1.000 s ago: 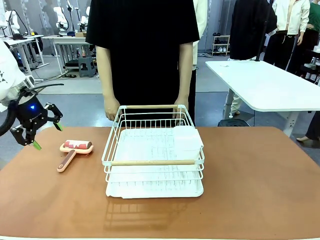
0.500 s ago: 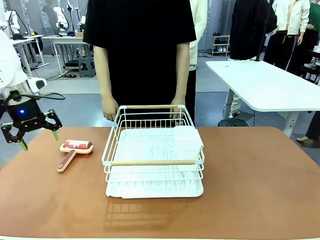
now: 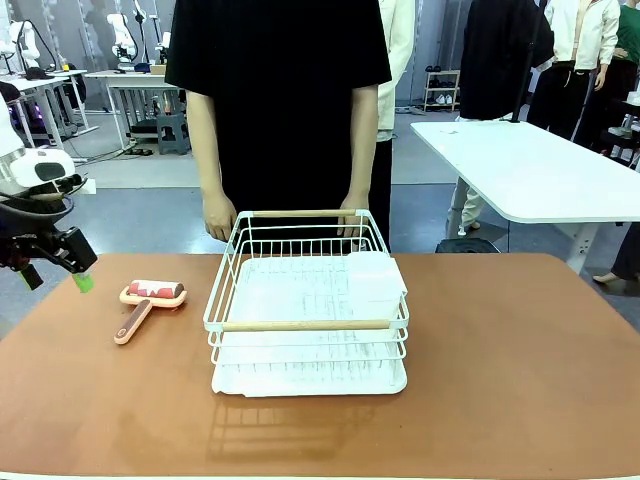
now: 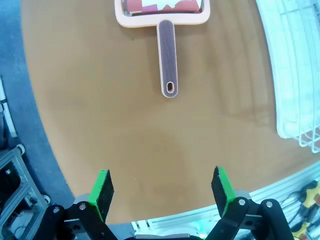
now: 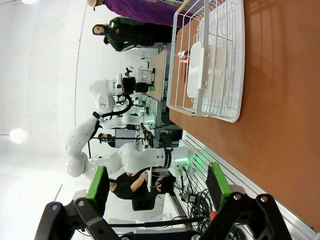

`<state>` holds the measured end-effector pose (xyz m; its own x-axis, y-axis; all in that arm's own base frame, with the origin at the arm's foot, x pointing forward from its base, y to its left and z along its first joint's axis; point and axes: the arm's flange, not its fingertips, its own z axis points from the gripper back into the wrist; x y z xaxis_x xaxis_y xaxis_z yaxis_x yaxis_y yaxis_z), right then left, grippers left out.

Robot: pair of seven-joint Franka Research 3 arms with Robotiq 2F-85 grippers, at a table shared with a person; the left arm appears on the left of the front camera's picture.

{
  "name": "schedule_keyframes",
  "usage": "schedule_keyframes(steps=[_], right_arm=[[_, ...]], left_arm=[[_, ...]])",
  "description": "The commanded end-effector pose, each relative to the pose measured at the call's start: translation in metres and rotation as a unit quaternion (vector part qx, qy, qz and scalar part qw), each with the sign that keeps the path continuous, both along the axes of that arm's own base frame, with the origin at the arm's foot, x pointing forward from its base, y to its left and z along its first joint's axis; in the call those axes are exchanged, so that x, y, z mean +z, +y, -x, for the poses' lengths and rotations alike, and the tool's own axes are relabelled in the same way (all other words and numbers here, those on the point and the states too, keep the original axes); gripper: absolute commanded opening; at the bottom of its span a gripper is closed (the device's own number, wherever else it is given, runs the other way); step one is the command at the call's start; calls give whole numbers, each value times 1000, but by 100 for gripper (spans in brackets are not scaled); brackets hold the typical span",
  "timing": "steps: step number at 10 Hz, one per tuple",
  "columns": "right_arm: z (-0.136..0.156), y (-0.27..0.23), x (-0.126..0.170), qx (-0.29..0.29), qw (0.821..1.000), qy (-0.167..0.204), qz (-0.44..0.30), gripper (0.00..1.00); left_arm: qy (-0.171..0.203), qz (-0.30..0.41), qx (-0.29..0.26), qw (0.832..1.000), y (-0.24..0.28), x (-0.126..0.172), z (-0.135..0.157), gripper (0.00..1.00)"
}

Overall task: Clean the table.
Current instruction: Place the Lint Roller down when the Dish drying rack is positioned in the middle of the table.

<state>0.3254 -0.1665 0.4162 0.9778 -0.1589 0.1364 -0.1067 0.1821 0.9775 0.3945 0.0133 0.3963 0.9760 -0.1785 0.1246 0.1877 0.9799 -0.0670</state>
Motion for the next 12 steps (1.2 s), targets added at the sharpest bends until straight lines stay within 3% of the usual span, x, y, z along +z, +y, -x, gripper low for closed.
schedule_keyframes(steps=[1,12], right_arm=[[1,1,3,1,1000,-3,-1,100],[1,1,3,1,1000,-3,-1,100]], left_arm=[[2,-2,63,998,-7,0,-1,100],[2,-2,63,998,-7,0,-1,100]])
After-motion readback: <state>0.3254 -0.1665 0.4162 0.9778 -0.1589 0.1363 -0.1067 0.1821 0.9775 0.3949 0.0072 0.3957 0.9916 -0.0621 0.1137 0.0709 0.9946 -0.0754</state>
